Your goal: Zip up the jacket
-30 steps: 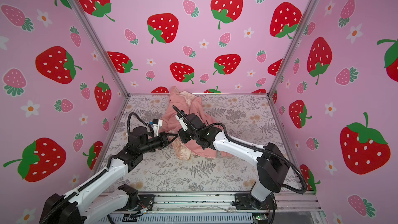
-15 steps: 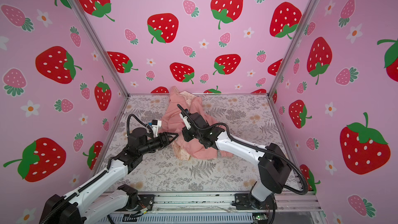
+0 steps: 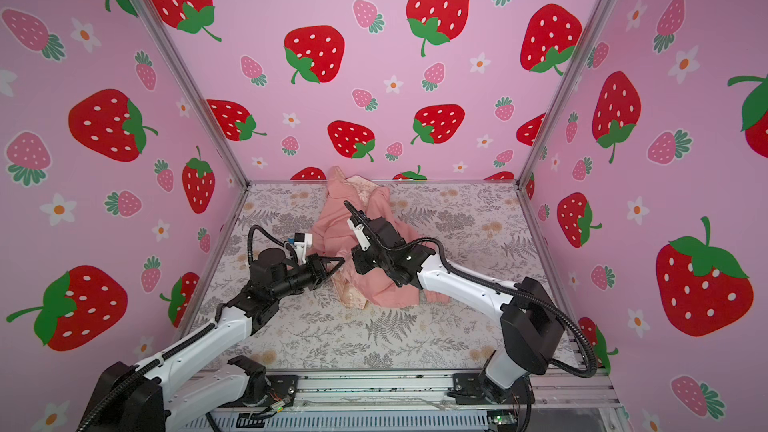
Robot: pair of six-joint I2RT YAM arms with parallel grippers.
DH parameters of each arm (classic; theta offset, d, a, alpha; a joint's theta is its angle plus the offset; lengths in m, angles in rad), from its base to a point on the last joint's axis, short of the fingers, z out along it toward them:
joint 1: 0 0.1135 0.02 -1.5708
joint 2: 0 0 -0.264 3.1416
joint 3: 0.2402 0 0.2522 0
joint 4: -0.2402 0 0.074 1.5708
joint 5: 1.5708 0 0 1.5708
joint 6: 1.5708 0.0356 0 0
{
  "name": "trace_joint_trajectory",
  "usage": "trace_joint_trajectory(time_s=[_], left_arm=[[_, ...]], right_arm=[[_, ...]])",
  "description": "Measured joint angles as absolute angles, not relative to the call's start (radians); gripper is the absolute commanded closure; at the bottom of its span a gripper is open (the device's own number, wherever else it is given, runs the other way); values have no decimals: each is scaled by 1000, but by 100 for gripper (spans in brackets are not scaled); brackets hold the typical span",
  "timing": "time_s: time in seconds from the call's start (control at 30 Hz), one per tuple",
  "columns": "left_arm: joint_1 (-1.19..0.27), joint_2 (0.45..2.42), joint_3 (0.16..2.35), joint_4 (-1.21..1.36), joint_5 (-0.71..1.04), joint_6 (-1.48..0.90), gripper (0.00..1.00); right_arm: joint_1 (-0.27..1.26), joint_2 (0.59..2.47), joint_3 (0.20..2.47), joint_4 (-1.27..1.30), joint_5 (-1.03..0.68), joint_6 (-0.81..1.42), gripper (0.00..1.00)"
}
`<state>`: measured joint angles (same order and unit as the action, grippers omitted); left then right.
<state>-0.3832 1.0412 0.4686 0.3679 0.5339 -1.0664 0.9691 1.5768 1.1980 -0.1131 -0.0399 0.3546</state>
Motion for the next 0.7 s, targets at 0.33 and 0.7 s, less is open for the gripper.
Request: trace_joint_trajectory(time_s=[0.33, 0.7], left_arm=[[-360, 1043, 477, 302, 538, -1018, 100], [-332, 1051, 601, 190, 573, -937, 100]], right_arm=[[659, 1368, 1024, -162, 66, 431, 35], [447, 1390, 594, -107, 70, 558, 38]])
